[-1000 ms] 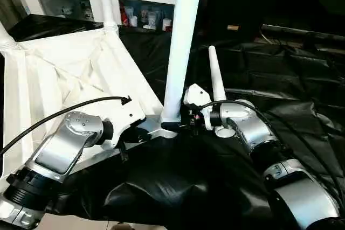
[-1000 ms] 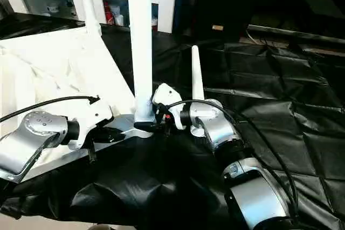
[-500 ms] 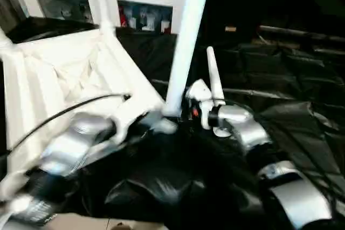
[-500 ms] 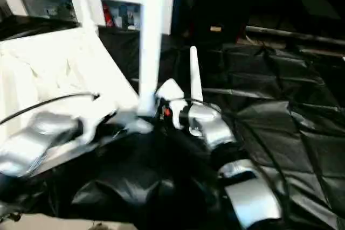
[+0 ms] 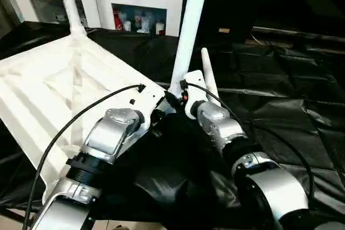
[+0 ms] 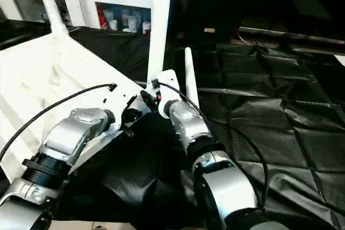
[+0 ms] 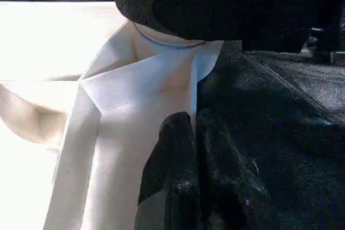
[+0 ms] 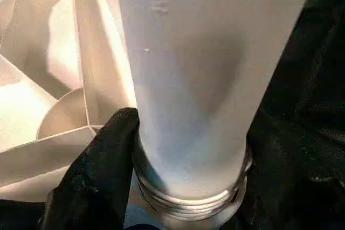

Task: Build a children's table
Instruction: Rotate leg to tighten

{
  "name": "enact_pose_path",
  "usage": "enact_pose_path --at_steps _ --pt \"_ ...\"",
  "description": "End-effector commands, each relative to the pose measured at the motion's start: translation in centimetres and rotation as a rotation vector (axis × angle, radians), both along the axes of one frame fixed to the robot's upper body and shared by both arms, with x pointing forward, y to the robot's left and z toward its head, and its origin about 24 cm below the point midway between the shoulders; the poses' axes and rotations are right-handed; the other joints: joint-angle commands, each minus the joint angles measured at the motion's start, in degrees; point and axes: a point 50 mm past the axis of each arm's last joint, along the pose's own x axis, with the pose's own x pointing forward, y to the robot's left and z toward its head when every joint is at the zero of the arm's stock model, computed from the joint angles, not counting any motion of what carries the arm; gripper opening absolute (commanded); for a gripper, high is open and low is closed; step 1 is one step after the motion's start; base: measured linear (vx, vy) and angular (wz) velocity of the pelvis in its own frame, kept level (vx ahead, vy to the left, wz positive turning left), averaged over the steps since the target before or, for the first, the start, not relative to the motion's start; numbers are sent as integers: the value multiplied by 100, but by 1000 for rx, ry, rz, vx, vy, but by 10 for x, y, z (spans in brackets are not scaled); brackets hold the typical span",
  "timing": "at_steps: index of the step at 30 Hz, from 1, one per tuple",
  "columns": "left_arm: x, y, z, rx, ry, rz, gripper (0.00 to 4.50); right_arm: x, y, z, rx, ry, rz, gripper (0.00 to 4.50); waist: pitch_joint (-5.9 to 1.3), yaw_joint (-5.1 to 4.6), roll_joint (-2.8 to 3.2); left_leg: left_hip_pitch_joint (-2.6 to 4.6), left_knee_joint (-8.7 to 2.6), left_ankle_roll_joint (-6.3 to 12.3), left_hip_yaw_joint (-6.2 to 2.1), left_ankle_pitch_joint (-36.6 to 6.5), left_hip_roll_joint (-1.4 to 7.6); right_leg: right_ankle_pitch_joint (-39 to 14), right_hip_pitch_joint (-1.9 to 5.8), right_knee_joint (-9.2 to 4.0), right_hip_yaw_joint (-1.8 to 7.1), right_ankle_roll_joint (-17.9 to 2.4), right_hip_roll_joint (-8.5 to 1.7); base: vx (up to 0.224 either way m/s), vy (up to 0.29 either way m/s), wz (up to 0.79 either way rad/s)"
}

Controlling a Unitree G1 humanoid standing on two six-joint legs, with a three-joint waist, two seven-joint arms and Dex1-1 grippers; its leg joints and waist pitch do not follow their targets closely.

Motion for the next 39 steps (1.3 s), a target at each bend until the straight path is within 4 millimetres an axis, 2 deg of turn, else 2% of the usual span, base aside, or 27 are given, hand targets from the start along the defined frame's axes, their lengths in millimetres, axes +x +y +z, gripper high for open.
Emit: enact_pose_path --at_steps 1,4,5,6,8,10,12,15,17,18,19,21,22,23,24,28,29,31,34,39 --pt "3 -3 7 -15 -29 5 0 -24 21 -33 14 181 84 270 -318 4 96 -71 -445 -36 17 -1631 38 -2028 260 -540 229 -866 -371 0 0 0" --pt "1 -1 7 -14 -28 -9 0 -23 22 -31 26 176 91 270 -317 -13 118 -69 -454 -46 -1 -1721 43 -2262 247 -554 231 -796 -384 0 0 0" --pt "1 0 7 -17 -28 -14 0 -22 22 -30 33 175 93 305 -315 -21 119 -70 -455 -54 -2 -1734 43 -2254 241 -557 233 -798 -386 0 0 0" --pt "0 0 8 -21 -28 -24 0 -21 22 -28 39 169 96 305 -316 -36 114 -80 -459 -47 -4 -1710 45 -2201 247 -551 233 -806 -382 0 0 0" --pt "-2 1 8 -28 -31 -61 0 -17 21 -20 57 132 110 342 -318 -54 113 -90 -458 -30 -2 -1671 43 -2135 253 -545 236 -827 -380 0 0 0" --pt "-3 1 8 -30 -37 -83 0 -14 20 -16 64 104 109 350 -330 -62 114 -107 -458 -6 -3 -1579 46 -2027 270 -534 240 -868 -392 0 0 0" --pt "-5 3 8 -27 -31 -97 0 -11 19 -10 79 80 119 374 -356 -65 125 -99 -441 26 22 -1308 57 -1503 274 -490 244 -1045 -380 0 0 0" --pt "-11 10 10 -11 -48 -190 0 -7 10 2 88 18 194 374 -377 -60 129 -137 -418 123 33 -962 57 -932 317 -434 241 -1205 -376 0 0 0" --pt "-15 15 10 -12 -36 -225 0 -6 2 7 88 -9 262 374 -432 -43 136 -164 -352 282 58 -331 48 87 346 -320 234 -1442 -357 0 0 0" --pt "-19 19 10 -14 -28 -252 0 -6 -4 9 79 -26 311 374 -404 -31 141 -169 -351 380 69 -265 48 292 338 -317 224 -1526 -342 0 0 0" --pt "-20 20 10 -13 -24 -259 0 -7 -6 10 74 -31 328 374 -408 -20 140 -164 -347 412 67 -264 54 339 351 -311 219 -1549 -348 0 0 0" --pt "-24 24 12 -14 -23 -309 0 -9 -14 11 46 -46 398 374 -400 -22 160 -151 -352 469 71 -331 62 293 333 -326 213 -1634 -352 0 0 0" --pt "-29 29 13 -9 -20 -371 0 -12 -25 12 9 -55 480 374 -401 -10 163 -144 -345 478 76 -353 67 289 339 -315 217 -1656 -357 0 0 0" --pt "-31 30 14 -6 -25 -395 0 -13 -28 12 -2 -56 503 374 -387 5 161 -149 -354 478 71 -431 81 185 347 -327 214 -1628 -364 0 0 0" --pt "-35 32 14 -12 -6 -432 0 -16 -34 12 -17 -55 549 374 -384 24 175 -122 -359 445 78 -533 81 43 329 -344 214 -1619 -359 0 0 0" --pt "-45 38 14 -14 18 -524 0 -22 -48 15 -46 -51 644 374 -375 96 163 -110 -365 382 76 -613 90 -100 337 -348 222 -1551 -362 0 0 0" --pt "-47 43 15 -6 24 -555 0 -25 -55 18 -53 -47 690 374 -371 104 207 -102 -372 356 72 -622 84 -144 320 -353 221 -1555 -352 0 0 0" --pt "-48 45 15 -5 32 -568 0 -27 -58 20 -55 -45 715 374 -372 128 186 -91 -368 318 80 -658 87 -170 322 -357 222 -1534 -345 0 0 0" --pt "-51 45 17 -37 38 -616 0 -32 -59 22 -42 -43 763 374 -377 132 190 -116 -365 228 70 -683 83 -262 337 -348 225 -1507 -359 0 0 0" --pt "-51 43 18 -46 35 -632 0 -37 -56 17 -71 -38 793 374 -388 146 197 -116 -359 155 63 -696 77 -355 337 -353 223 -1485 -365 0 0 0"
